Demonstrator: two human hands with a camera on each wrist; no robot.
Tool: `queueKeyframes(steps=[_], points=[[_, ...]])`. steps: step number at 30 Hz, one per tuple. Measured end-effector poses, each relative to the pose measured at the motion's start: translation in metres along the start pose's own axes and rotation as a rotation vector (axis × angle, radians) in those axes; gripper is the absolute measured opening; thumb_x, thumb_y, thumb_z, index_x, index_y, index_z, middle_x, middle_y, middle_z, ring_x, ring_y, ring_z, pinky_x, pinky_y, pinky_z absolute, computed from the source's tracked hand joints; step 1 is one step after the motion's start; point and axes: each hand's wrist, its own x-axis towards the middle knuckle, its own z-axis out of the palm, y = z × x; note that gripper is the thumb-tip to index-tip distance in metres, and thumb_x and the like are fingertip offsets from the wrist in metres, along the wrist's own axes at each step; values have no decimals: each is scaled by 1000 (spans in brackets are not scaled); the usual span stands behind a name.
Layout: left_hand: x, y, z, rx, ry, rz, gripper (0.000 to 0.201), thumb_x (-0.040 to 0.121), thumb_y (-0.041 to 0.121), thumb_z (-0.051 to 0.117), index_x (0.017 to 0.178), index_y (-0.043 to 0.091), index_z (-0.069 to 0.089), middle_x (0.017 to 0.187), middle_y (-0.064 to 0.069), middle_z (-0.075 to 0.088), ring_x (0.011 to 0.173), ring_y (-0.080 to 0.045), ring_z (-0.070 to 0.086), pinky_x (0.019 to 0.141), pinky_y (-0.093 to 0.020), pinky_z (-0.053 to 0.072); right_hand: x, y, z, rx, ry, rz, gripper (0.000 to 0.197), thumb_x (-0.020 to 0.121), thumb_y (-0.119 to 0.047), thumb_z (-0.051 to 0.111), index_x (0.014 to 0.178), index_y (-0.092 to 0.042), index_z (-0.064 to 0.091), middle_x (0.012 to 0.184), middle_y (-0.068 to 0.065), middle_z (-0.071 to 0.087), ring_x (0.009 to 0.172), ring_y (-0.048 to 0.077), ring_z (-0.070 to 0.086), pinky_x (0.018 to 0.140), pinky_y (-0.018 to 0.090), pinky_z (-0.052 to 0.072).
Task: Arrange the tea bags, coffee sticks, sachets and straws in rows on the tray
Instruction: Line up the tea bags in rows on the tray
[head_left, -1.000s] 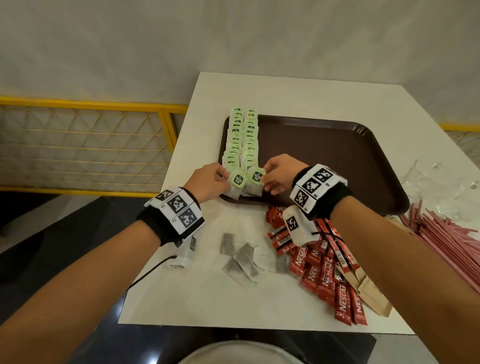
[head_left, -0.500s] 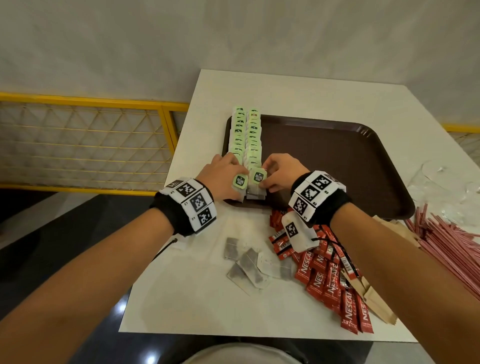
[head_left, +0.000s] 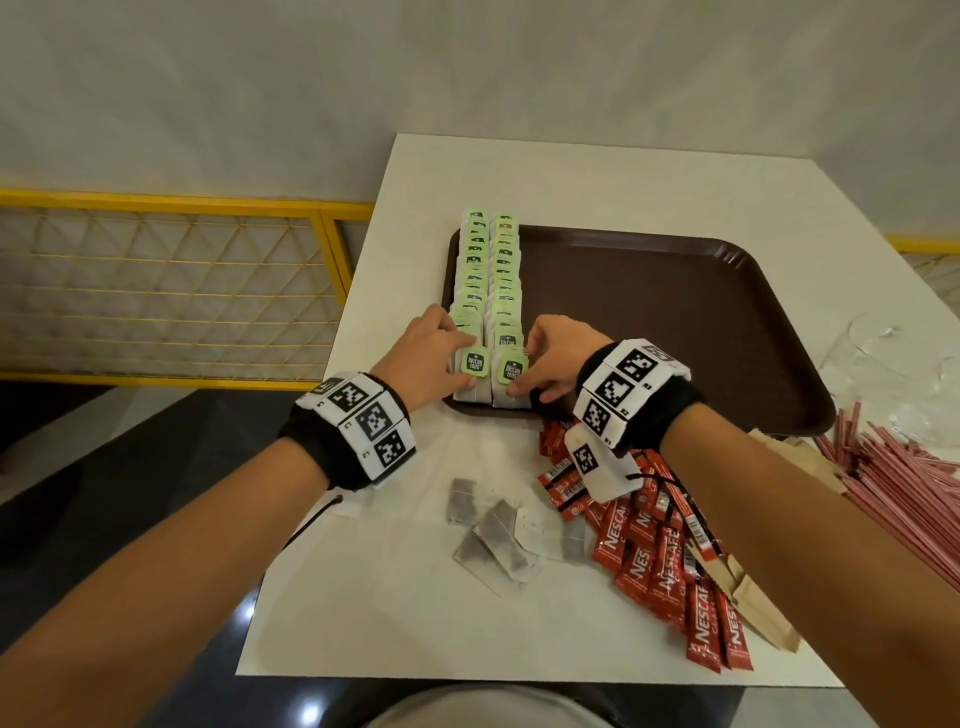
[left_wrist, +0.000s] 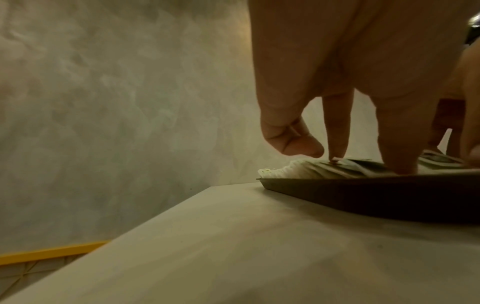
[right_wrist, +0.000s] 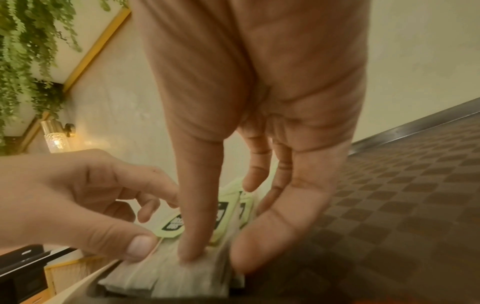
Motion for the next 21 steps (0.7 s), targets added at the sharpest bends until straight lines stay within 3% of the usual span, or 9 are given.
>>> queueKeyframes(steps=[3, 7, 12, 21], points=[[-2, 1, 0, -36, 1, 4, 57, 84, 24, 68, 136, 15, 47, 123, -8, 37, 117, -19, 41, 90, -12, 26, -1, -2, 2, 0, -8, 5, 42, 69, -5, 81, 83, -14, 42, 88, 4, 53, 87, 33, 68, 81, 45, 57], [-5, 2, 2, -112, -10, -36, 53, 81, 35, 69, 130, 24, 53, 110, 0, 33, 98, -12, 40, 87, -17, 33, 1, -2, 1, 17, 8, 1, 36, 72, -6, 79, 79, -14, 45, 85, 5, 58, 89, 31, 69, 83, 42, 57], [-1, 3, 1, -120, 9, -86, 51, 78, 34, 73, 125, 18, 57, 109, 0, 34, 94, -11, 41, 88, -20, 37, 3, -2, 3, 7, 36, 1, 28, 77, -10, 75, 78, -14, 47, 83, 3, 58, 87, 28, 69, 82, 40, 57], [1, 6, 4, -197, 54, -111, 50, 75, 27, 77, 120, 15, 58, 122, -7, 41, 110, -22, 49, 97, -32, 43, 8, 4, 4, 114, 99, -55, 28, 78, -4, 73, 79, -15, 47, 89, 6, 57, 90, 28, 68, 81, 40, 57]])
